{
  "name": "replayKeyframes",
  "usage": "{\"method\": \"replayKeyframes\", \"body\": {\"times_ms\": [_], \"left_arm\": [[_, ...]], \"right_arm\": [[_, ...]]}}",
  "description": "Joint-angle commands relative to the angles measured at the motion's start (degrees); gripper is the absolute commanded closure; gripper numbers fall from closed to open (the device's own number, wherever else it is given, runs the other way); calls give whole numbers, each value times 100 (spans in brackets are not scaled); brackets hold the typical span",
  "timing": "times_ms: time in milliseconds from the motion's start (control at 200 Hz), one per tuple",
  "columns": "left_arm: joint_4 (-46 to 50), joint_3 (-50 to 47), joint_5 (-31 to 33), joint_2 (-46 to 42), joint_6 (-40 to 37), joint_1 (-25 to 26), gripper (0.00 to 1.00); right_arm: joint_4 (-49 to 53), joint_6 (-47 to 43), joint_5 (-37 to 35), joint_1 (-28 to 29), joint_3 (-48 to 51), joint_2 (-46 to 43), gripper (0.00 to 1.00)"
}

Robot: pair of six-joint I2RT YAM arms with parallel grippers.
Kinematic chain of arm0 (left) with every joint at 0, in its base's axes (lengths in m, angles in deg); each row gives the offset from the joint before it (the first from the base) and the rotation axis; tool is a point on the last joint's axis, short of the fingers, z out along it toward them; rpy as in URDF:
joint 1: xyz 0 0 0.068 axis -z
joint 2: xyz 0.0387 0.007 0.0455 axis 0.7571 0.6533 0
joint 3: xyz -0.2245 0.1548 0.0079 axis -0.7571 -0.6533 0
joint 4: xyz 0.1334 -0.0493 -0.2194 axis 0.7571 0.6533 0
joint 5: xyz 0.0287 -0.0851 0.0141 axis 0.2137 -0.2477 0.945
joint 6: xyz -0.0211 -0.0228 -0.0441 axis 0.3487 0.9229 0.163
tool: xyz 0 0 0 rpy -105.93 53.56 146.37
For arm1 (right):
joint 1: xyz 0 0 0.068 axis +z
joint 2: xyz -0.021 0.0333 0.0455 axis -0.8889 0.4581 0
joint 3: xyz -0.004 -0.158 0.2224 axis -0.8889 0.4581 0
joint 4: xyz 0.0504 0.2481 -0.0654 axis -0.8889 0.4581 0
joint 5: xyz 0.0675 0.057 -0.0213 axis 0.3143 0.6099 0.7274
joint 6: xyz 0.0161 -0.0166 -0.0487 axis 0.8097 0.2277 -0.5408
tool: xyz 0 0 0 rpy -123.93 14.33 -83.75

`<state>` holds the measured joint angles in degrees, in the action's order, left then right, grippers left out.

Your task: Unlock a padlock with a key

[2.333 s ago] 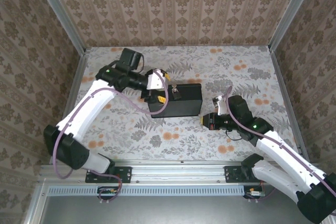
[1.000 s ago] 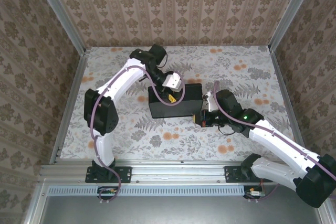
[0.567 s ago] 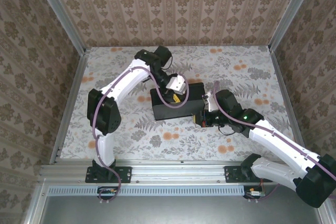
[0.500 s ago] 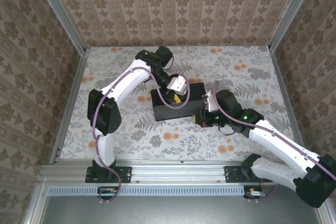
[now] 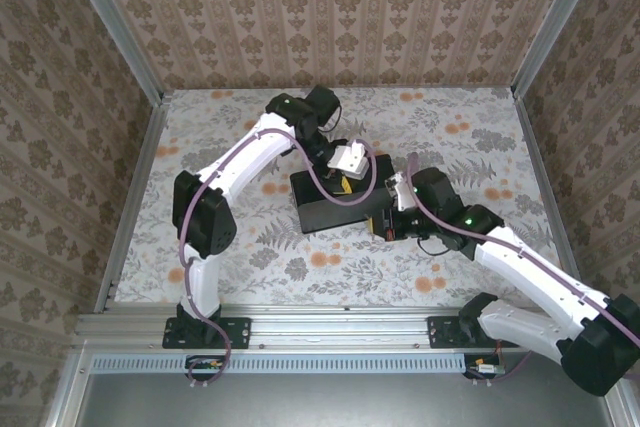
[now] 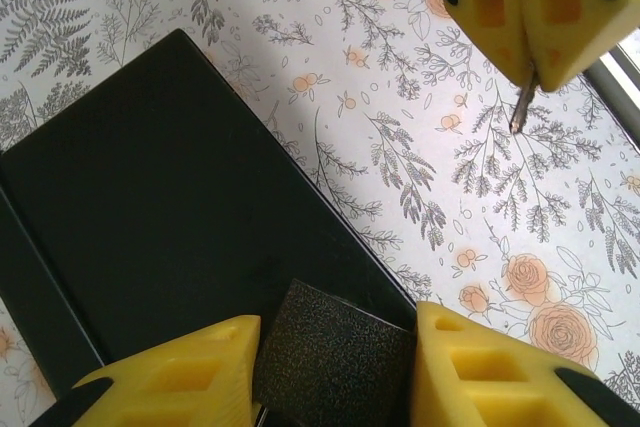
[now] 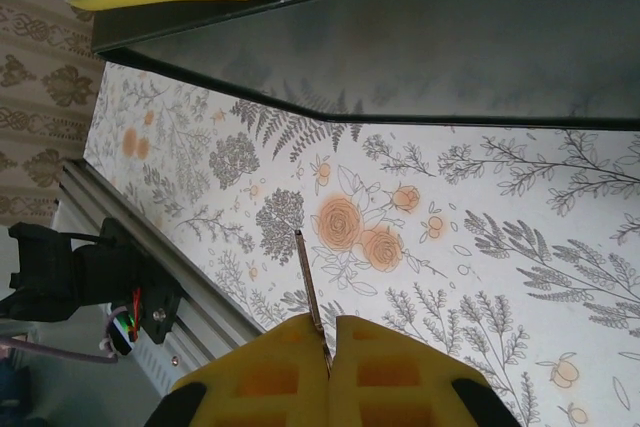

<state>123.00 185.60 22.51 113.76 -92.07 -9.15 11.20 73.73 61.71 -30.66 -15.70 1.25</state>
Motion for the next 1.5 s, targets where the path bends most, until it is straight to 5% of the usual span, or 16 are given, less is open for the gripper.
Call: {"method": "replayKeyframes", "body": {"times_ms": [0, 305, 495, 835, 1495], "left_arm": [[91, -66, 551, 173, 447, -10, 76], [100, 6, 773, 48, 1120, -6, 76], [-89, -239, 595, -99, 963, -48, 52], [-71, -179, -215, -340, 513, -284, 38], [294, 392, -98, 278, 113, -227, 40]], "right_arm": [[-154, -197, 247, -17, -274, 140, 100], [-106, -584, 460, -101, -637, 463, 99], [-25, -698, 720, -367, -729, 485, 99], [-81, -813, 1109, -732, -695, 563, 98], [-48, -981, 1418, -1006, -912, 863, 98]]}}
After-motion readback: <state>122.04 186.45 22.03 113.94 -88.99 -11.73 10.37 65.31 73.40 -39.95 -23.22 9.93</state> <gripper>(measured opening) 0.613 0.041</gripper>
